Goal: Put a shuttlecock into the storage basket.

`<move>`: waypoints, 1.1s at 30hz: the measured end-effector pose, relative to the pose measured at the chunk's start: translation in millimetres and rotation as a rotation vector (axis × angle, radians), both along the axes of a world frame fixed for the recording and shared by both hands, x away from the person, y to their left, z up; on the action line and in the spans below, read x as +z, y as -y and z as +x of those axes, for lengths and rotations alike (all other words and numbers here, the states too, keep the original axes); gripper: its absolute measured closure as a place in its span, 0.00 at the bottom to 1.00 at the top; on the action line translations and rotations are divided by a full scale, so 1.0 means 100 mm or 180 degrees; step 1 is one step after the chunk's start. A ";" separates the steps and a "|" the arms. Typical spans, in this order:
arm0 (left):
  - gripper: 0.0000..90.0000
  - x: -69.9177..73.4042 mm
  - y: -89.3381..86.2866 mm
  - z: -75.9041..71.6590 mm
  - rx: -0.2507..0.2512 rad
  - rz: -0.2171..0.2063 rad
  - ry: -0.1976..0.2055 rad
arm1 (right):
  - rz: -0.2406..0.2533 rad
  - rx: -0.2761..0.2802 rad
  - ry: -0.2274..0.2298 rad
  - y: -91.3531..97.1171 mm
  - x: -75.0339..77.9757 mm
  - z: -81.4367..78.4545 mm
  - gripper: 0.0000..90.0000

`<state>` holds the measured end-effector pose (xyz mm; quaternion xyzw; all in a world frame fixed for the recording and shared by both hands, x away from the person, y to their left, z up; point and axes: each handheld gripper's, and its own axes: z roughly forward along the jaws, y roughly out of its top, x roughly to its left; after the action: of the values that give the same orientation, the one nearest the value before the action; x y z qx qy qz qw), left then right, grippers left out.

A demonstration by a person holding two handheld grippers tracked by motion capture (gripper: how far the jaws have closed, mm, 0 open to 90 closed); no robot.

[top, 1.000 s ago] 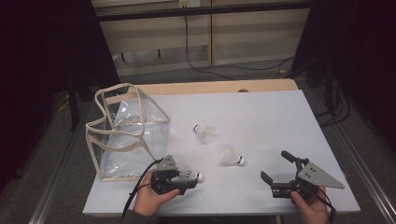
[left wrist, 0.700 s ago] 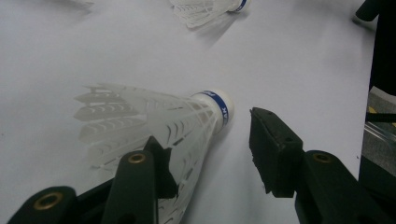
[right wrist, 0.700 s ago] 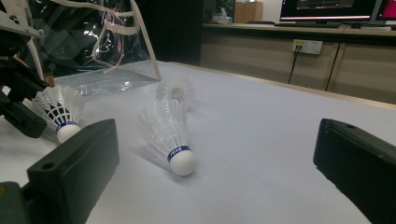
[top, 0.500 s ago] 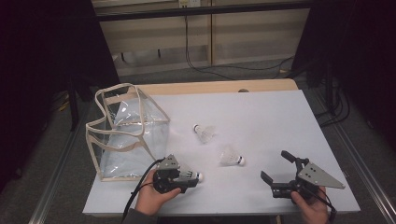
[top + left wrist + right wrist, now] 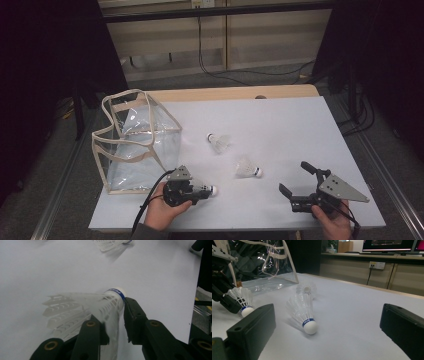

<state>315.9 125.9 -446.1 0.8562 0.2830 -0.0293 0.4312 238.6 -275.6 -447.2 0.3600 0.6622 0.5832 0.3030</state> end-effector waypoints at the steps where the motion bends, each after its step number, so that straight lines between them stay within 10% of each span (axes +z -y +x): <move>1: 0.84 0.01 0.00 0.00 0.0009 0.0013 -0.0001 | 0.0000 0.0000 0.0001 0.00 0.00 0.00 0.00; 33: 0.98 0.27 0.01 0.00 0.0019 -0.0023 -0.0148 | 0.0006 -0.0021 0.0019 0.02 0.01 -0.01 0.00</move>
<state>315.6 124.8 -418.7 0.8529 0.2954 -0.0490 0.4277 237.4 -277.2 -445.7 0.3607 0.6595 0.5839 0.3066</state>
